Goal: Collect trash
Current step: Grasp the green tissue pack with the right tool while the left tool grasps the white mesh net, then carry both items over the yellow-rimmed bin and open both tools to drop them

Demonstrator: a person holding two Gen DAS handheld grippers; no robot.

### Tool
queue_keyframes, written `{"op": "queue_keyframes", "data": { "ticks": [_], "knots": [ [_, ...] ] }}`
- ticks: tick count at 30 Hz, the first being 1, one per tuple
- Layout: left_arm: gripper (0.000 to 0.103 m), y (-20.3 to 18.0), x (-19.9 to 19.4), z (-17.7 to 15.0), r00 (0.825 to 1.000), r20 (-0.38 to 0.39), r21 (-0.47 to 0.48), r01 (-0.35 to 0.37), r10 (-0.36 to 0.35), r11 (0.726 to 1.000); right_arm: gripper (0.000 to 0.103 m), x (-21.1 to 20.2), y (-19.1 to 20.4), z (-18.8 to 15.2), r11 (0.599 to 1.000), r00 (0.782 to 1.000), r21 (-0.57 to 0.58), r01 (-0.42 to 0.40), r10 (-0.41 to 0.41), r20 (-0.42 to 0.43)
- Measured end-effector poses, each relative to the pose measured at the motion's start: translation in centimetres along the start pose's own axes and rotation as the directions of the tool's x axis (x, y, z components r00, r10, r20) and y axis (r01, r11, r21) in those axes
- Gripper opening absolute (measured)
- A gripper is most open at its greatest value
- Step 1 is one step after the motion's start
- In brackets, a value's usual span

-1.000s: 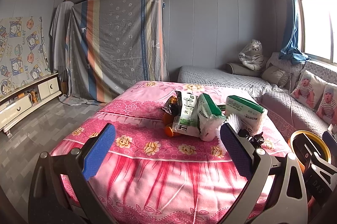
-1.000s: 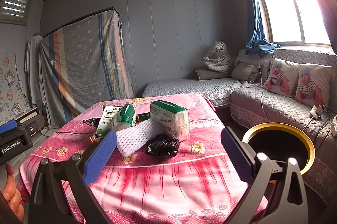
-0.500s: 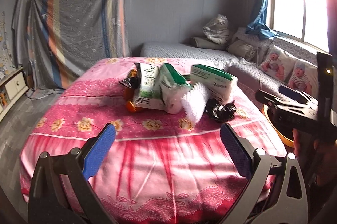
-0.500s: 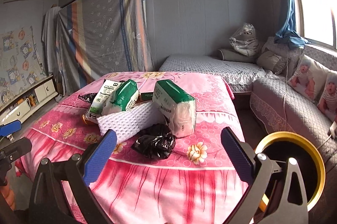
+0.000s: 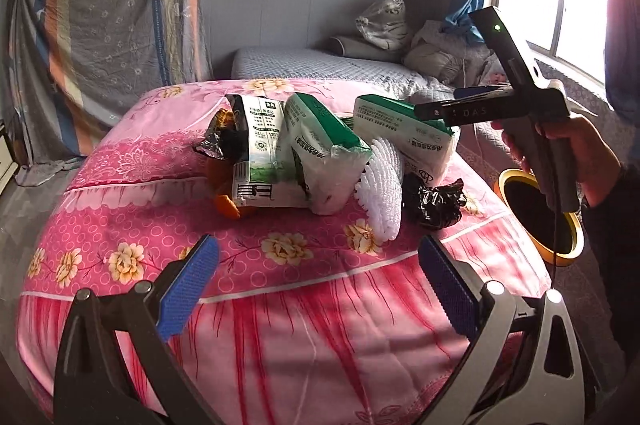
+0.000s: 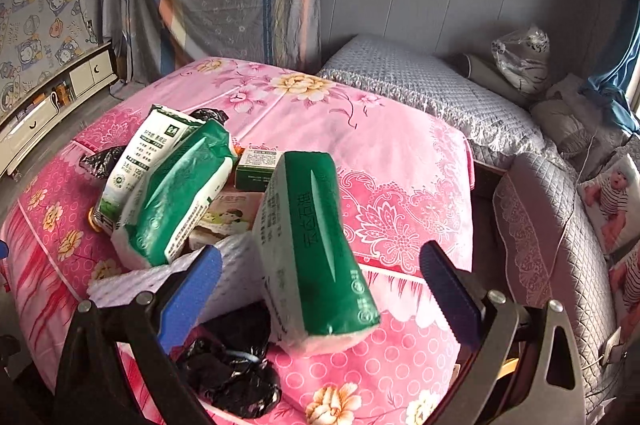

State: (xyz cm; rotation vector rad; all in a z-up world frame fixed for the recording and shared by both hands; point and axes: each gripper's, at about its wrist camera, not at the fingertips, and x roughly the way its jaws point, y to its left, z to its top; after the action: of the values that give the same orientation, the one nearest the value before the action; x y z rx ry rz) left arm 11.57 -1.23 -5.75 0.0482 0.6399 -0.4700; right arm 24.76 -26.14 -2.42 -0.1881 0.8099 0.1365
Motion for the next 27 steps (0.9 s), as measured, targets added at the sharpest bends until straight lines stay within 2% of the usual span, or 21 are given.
{"op": "queue_keyframes", "data": {
  "ticks": [3, 5, 8, 14, 15, 16, 18, 20, 21, 22, 24, 27],
  "knots": [
    [0.095, 0.5, 1.7, 0.8, 0.996, -0.045, 0.036, 0.075, -0.073, 0.997, 0.096, 3.0, -0.7, 1.1, 0.999, 0.995, 0.018, -0.048, 0.049, -0.088],
    [0.095, 0.4, 2.8, 1.3, 0.992, -0.070, 0.039, 0.112, -0.109, 0.993, 0.096, 4.8, -0.7, 1.5, 0.999, 0.988, 0.025, -0.046, 0.049, -0.147],
    [0.095, -0.1, 4.8, 2.0, 0.979, -0.106, 0.031, 0.177, -0.173, 0.984, 0.096, 6.7, -0.8, 1.9, 0.998, 0.983, 0.042, -0.052, 0.058, -0.176],
    [0.095, -2.2, 7.6, 2.6, 0.978, -0.142, 0.071, 0.167, -0.156, 0.983, 0.096, 8.5, -1.4, 1.8, 0.990, 0.973, 0.103, -0.100, 0.119, -0.199],
    [0.094, -2.5, 7.9, 2.7, 0.977, -0.144, 0.073, 0.167, -0.155, 0.983, 0.093, 8.4, -1.6, 1.7, 0.987, 0.973, 0.116, -0.112, 0.133, -0.189],
    [0.092, -2.6, 8.1, 2.7, 0.977, -0.146, 0.075, 0.165, -0.152, 0.983, 0.081, 8.3, -1.8, 1.6, 0.984, 0.973, 0.131, -0.120, 0.143, -0.183],
    [0.076, -2.7, 8.6, 2.9, 0.975, -0.164, 0.075, 0.161, -0.147, 0.984, 0.064, 8.4, -2.5, 1.2, 0.977, 0.968, 0.170, -0.132, 0.164, -0.190],
    [0.074, -2.7, 9.4, 3.1, 0.972, -0.181, 0.067, 0.162, -0.148, 0.985, 0.055, 8.7, -3.1, 0.6, 0.963, 0.958, 0.215, -0.161, 0.205, -0.202],
    [0.074, -2.7, 9.8, 3.1, 0.972, -0.185, 0.069, 0.157, -0.142, 0.985, 0.046, 8.9, -3.2, 0.2, 0.960, 0.955, 0.222, -0.168, 0.214, -0.206],
    [0.073, -2.9, 10.1, 3.1, 0.973, -0.190, 0.075, 0.151, -0.135, 0.986, 0.040, 8.9, -3.3, -0.1, 0.965, 0.958, 0.213, -0.155, 0.199, -0.206],
    [0.067, -3.1, 10.8, 3.0, 0.970, -0.204, 0.077, 0.148, -0.129, 0.986, 0.031, 8.7, -3.7, -0.7, 0.964, 0.963, 0.223, -0.147, 0.191, -0.189],
    [0.061, -3.2, 11.8, 3.0, 0.963, -0.235, 0.060, 0.151, -0.133, 0.987, 0.028, 8.1, -5.0, -1.4, 0.941, 0.961, 0.291, -0.171, 0.225, -0.164]
  ]
}}
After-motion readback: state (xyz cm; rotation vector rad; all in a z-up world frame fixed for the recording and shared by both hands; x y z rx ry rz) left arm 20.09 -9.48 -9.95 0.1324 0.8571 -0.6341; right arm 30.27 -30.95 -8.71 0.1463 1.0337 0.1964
